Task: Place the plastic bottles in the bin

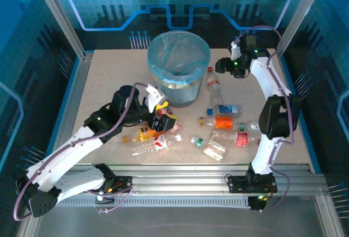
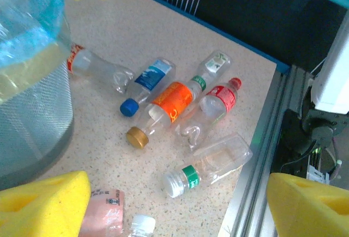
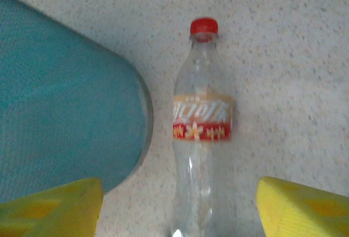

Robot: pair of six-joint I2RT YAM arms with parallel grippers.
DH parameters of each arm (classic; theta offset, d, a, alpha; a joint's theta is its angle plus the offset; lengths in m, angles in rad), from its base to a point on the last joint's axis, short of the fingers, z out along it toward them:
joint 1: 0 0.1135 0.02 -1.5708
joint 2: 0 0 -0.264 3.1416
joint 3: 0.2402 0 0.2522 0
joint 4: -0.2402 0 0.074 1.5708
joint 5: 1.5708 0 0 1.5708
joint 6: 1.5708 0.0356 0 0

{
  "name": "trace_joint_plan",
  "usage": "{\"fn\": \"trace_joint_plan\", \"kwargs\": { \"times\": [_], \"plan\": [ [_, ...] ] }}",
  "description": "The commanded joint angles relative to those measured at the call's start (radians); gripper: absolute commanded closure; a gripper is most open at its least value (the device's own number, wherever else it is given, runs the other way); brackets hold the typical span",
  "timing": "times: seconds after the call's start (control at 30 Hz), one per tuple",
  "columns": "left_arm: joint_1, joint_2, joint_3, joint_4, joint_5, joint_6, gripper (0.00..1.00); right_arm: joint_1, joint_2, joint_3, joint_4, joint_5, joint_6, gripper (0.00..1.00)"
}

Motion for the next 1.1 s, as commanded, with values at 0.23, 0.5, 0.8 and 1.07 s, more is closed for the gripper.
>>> {"fn": "trace_joint_plan", "kwargs": {
  "times": [0.23, 0.5, 0.8, 1.07],
  "plan": [
    [-0.045, 0.11, 0.1, 0.011, -0.001, 0.038, 0.16, 0.057, 0.395, 0.461, -0.208, 0.025, 0.015, 0.24],
    [-0.074, 0.136, 0.118, -0.032, -0.015, 0.056, 0.15, 0.075, 0.592, 0.7, -0.257, 0.08, 0.021, 0.23],
    [-0.087, 0.168, 0.155, -0.108, -0.053, 0.101, 0.15, 0.083, 0.701, 0.784, -0.197, 0.079, 0.03, 0.29],
    [-0.094, 0.185, 0.162, -0.117, -0.063, 0.117, 0.15, 0.084, 0.752, 0.82, -0.16, 0.06, 0.029, 0.34]
  ]
}}
